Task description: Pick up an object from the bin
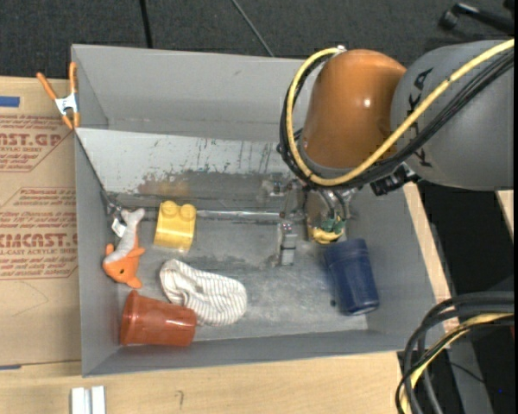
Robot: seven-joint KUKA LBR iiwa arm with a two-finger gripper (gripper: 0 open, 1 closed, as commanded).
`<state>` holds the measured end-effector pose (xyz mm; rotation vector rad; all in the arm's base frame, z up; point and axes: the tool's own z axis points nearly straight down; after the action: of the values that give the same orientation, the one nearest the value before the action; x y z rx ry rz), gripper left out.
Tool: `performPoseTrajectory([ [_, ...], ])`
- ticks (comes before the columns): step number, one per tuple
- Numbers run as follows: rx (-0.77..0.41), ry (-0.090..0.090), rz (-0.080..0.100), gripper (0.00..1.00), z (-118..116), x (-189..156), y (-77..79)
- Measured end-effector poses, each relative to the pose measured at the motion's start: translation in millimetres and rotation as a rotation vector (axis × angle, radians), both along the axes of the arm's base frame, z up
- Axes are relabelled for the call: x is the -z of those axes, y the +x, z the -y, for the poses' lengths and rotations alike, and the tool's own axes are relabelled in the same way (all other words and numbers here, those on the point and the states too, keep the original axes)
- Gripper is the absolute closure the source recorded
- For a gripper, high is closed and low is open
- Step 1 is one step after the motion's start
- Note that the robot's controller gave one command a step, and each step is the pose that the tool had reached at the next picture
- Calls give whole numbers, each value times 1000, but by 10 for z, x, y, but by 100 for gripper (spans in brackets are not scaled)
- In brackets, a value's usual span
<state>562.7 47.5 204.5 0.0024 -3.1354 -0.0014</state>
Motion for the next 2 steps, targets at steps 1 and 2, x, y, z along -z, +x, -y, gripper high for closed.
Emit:
performPoseTrajectory([
  [1,1,1,8,0,1,-46,16],
  [2,73,2,13,0,-522,642,27],
])
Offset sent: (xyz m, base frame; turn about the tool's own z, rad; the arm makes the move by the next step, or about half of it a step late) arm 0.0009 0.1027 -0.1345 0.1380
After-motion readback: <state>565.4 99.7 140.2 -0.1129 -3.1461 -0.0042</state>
